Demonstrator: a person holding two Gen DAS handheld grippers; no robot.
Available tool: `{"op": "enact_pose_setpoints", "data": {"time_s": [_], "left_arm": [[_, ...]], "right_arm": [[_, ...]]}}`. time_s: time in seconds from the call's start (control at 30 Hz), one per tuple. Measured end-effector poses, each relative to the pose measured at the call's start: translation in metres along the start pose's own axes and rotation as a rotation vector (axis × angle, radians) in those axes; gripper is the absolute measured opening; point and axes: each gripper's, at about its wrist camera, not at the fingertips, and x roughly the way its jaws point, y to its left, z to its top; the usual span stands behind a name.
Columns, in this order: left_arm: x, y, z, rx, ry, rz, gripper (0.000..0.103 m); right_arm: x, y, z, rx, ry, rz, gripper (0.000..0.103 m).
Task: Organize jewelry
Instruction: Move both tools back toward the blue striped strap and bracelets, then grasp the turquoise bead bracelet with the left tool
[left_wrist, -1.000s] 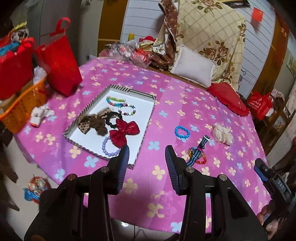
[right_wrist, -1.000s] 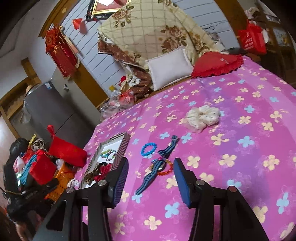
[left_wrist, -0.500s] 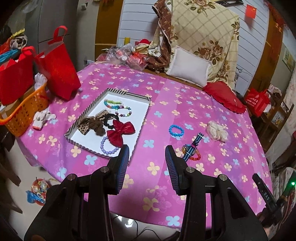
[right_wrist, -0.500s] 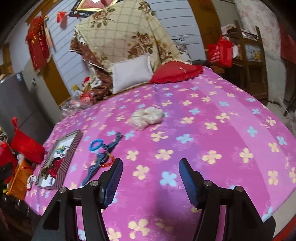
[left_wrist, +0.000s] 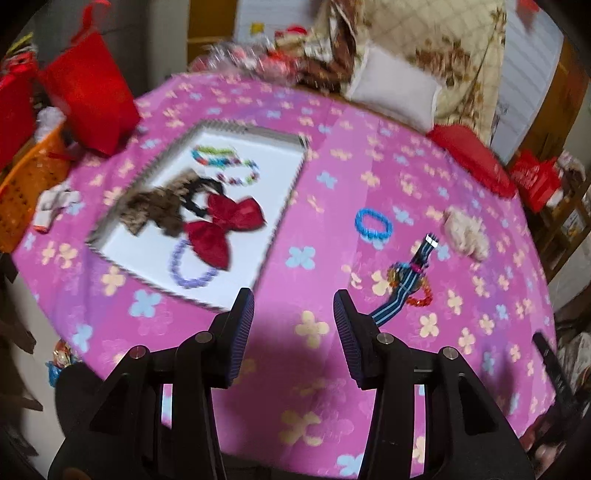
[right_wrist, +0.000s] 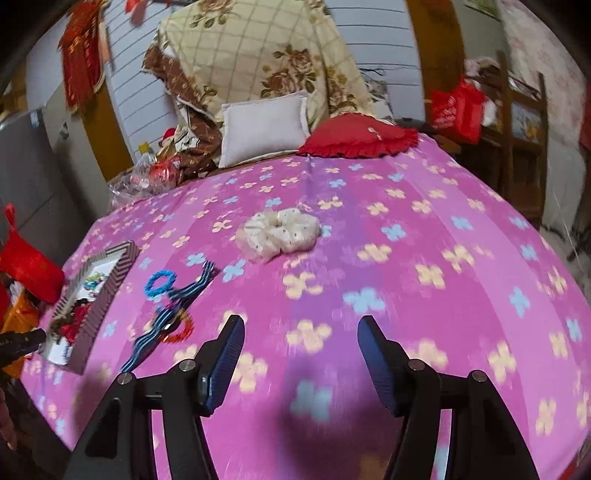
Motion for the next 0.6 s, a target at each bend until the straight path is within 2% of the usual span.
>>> {"op": "enact_pose_setpoints", "data": {"time_s": [0.17,0.37,0.5,0.6], "left_arm": [[0.056,-0.045,0.025,0.070,0.065,-0.017,0.044],[0.125,-0.095,0.067,0.167,0.116,-0.042,0.044],[0.164,-0.101,0.087,0.173,0.136,-0.015,0.044],[0.192,-0.097,0.093,0.152,0.182,-0.019,0.044]], "right_arm": [[0.044,-0.006,0.021,-0.024,-0.001,-0.007,0.061],[0.058,-0.037,0.008,0.061,0.015,0.056,0.061],[0.062,-0.046,0.007,0.088,0.021,0.079,0.061],[0.062,-0.044,0.004,0.070,0.014,0.083,0.061]]}}
